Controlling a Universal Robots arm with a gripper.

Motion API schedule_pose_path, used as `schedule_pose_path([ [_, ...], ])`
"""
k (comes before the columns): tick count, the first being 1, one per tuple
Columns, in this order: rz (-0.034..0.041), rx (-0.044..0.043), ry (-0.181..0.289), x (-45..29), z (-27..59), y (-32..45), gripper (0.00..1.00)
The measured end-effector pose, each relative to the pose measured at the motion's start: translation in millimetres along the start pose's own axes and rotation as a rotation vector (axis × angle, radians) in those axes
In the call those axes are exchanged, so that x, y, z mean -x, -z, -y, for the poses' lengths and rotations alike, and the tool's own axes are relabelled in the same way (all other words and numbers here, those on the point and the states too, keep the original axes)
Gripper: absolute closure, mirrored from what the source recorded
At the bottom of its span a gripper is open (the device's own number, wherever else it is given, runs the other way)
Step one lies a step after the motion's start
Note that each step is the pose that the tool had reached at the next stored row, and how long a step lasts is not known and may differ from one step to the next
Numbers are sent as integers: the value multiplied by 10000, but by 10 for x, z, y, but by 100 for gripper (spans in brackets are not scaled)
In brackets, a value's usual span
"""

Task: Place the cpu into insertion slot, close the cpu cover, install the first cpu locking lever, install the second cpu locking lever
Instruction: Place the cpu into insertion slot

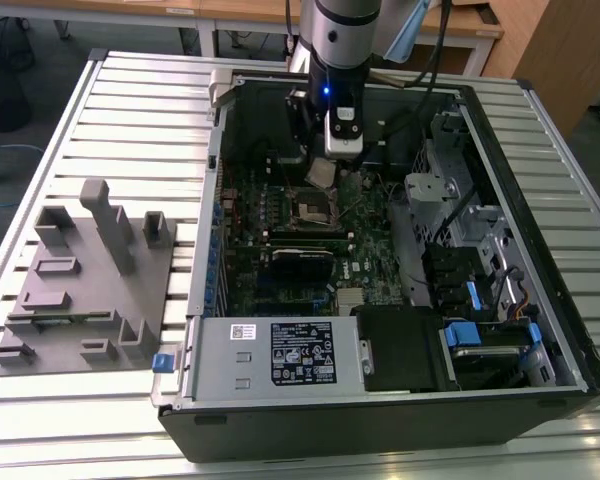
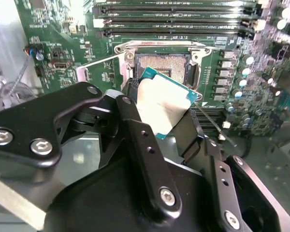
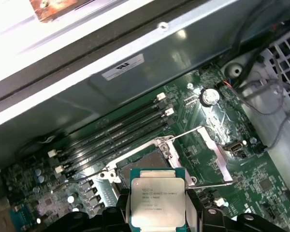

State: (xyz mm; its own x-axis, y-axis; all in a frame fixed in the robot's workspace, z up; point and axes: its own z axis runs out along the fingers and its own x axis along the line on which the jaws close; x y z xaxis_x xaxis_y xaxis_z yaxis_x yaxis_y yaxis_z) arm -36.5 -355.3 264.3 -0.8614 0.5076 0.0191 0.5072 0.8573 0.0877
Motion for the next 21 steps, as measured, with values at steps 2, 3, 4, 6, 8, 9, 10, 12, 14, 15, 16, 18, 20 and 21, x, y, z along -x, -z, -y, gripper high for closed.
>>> schedule_pose_path([
  [2, 32, 5, -357, 0, 0, -2, 46],
  [3, 47, 8, -537, 0, 0, -3, 46],
  [4, 63, 12, -716, 0, 0, -4, 46],
  [6, 96, 20, -1085, 0, 1, -8, 46],
  [8, 128, 27, -1444, 1, 1, -10, 46],
  [9, 144, 30, -1626, 0, 1, -11, 46],
  [10, 159, 34, -1807, 1, 1, -13, 46],
  [12, 190, 41, -2159, 1, 2, -14, 46],
  [14, 209, 43, -2360, 1, 1, -15, 46],
  [15, 214, 39, -2375, 1, 1, -15, 46],
  [16, 215, 38, -2376, 1, 1, -15, 46],
  [18, 216, 36, -2377, 0, 1, -15, 46],
  [20, 216, 36, -2377, 0, 1, -15, 46],
  [21, 216, 36, -2377, 0, 1, -15, 46],
])
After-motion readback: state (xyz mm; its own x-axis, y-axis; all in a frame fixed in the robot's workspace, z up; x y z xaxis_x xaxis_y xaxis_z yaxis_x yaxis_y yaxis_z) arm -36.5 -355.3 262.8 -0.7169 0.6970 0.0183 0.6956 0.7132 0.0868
